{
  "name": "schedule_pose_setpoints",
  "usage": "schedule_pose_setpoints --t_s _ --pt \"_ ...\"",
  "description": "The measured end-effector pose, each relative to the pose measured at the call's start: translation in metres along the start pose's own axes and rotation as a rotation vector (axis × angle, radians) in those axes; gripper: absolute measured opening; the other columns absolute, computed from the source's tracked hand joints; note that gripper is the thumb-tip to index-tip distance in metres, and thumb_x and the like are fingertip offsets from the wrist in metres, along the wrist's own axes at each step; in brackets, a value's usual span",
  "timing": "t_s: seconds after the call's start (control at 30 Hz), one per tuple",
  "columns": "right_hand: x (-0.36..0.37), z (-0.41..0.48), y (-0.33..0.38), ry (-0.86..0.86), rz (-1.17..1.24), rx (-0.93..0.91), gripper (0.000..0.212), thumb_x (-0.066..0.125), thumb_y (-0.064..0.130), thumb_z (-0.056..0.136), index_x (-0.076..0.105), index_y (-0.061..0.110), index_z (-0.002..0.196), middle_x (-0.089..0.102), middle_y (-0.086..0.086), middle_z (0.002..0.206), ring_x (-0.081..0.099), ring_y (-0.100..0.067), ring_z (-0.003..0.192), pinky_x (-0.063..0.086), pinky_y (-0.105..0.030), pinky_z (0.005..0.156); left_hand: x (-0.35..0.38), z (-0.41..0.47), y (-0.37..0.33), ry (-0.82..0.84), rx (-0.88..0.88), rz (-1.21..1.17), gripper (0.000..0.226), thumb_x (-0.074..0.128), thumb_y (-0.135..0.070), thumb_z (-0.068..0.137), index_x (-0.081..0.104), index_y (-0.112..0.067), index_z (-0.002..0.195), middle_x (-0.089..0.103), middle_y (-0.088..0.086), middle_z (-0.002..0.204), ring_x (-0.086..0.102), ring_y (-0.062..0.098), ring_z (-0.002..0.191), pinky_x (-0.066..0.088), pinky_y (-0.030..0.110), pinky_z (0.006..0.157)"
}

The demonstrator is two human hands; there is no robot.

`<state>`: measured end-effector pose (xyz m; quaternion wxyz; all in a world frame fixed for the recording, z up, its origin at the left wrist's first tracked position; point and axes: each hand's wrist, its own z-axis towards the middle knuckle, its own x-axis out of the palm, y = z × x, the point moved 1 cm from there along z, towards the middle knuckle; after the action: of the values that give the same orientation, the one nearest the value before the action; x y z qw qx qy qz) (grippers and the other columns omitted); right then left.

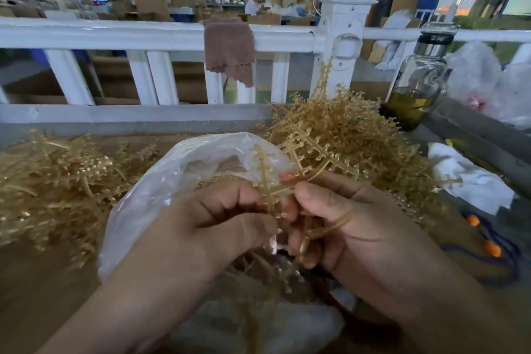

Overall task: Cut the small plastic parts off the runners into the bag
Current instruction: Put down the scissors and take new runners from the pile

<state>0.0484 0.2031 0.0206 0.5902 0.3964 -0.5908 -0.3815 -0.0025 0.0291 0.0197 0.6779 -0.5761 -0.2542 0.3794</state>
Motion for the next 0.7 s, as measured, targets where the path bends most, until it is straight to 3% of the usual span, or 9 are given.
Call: schedule_pose_setpoints --t_s 0.07,0.13,0.17,0.3,0.4,0.47,0.53,0.63,0.7 --pt "-0.002 -0.004 0.002 0.047 -0.044 0.041 0.033 0.071 0.031 0.08 0.067 0.0 0.089 0.055 -0.018 0.075 0.053 -0.016 0.048 0.037 -0.023 0.042 -0.002 -0.002 -0.001 -0.023 0.008 0.03 0.026 0.073 -0.04 0.064 0.076 -0.019 0.079 0.075 0.003 0.079 0.067 0.014 0.071 0.05 0.019 0.072" --pt "-0.005 -0.007 0.003 0.096 -0.035 0.098 0.031 0.071 0.038 0.079 0.071 0.008 0.09 0.057 -0.014 0.078 0.051 -0.013 0.048 0.031 -0.023 0.042 -0.006 -0.004 0.002 -0.095 -0.019 -0.024 0.031 0.074 -0.038 0.059 0.074 -0.015 0.079 0.075 0.016 0.085 0.071 0.031 0.08 0.049 0.038 0.08" --pt "-0.005 -0.009 0.003 0.118 -0.018 0.13 0.032 0.074 0.041 0.076 0.073 0.014 0.092 0.061 -0.008 0.078 0.053 -0.012 0.05 0.029 -0.025 0.044 -0.006 -0.003 0.004 -0.147 -0.039 -0.078 0.029 0.074 -0.036 0.056 0.073 -0.015 0.076 0.075 0.019 0.084 0.071 0.033 0.077 0.051 0.041 0.077" --pt "-0.006 -0.012 0.0 0.26 0.025 0.165 0.043 0.087 0.045 0.066 0.074 0.018 0.098 0.066 -0.004 0.086 0.055 -0.018 0.076 0.02 -0.033 0.059 0.002 -0.001 0.005 -0.223 -0.061 -0.246 0.015 0.071 -0.03 0.058 0.072 -0.019 0.068 0.069 0.018 0.066 0.067 0.027 0.057 0.054 0.03 0.052" --pt "-0.003 -0.014 -0.001 0.363 0.02 0.153 0.03 0.085 0.021 0.07 0.074 0.017 0.098 0.069 -0.004 0.089 0.06 -0.016 0.077 0.038 -0.028 0.06 0.005 -0.001 0.003 -0.263 -0.082 -0.318 0.002 0.07 -0.02 0.068 0.07 -0.018 0.069 0.059 0.012 0.059 0.059 0.025 0.048 0.05 0.03 0.046" --pt "-0.002 -0.014 -0.002 0.359 0.031 0.165 0.019 0.073 0.008 0.073 0.074 0.014 0.092 0.069 -0.006 0.087 0.063 -0.013 0.073 0.048 -0.022 0.053 0.004 -0.002 0.001 -0.281 -0.108 -0.335 0.01 0.064 -0.022 0.077 0.066 -0.017 0.068 0.055 0.01 0.058 0.053 0.026 0.044 0.047 0.03 0.043" --pt "-0.002 -0.012 -0.004 0.337 0.045 0.174 0.015 0.072 0.007 0.074 0.073 0.014 0.087 0.068 -0.006 0.086 0.063 -0.013 0.07 0.049 -0.022 0.052 0.001 -0.003 -0.001 -0.275 -0.126 -0.328 0.016 0.066 -0.026 0.081 0.063 -0.015 0.07 0.053 0.008 0.057 0.048 0.024 0.042 0.044 0.028 0.041" --pt "-0.004 -0.008 -0.007 0.3 0.144 0.092 0.019 0.083 0.017 0.072 0.072 0.014 0.087 0.067 -0.007 0.088 0.064 -0.018 0.074 0.047 -0.032 0.068 -0.002 -0.005 -0.002 -0.218 -0.132 -0.349 0.028 0.076 -0.034 0.083 0.066 -0.008 0.078 0.058 0.006 0.059 0.046 0.018 0.04 0.043 0.023 0.04" --pt "-0.003 -0.005 -0.008 0.282 0.261 0.004 0.016 0.08 0.015 0.077 0.071 0.013 0.09 0.068 -0.008 0.091 0.064 -0.023 0.081 0.048 -0.037 0.079 -0.003 -0.007 0.0 -0.133 -0.147 -0.388 0.048 0.086 -0.042 0.072 0.07 0.0 0.089 0.069 0.012 0.072 0.052 0.016 0.043 0.047 0.023 0.043"
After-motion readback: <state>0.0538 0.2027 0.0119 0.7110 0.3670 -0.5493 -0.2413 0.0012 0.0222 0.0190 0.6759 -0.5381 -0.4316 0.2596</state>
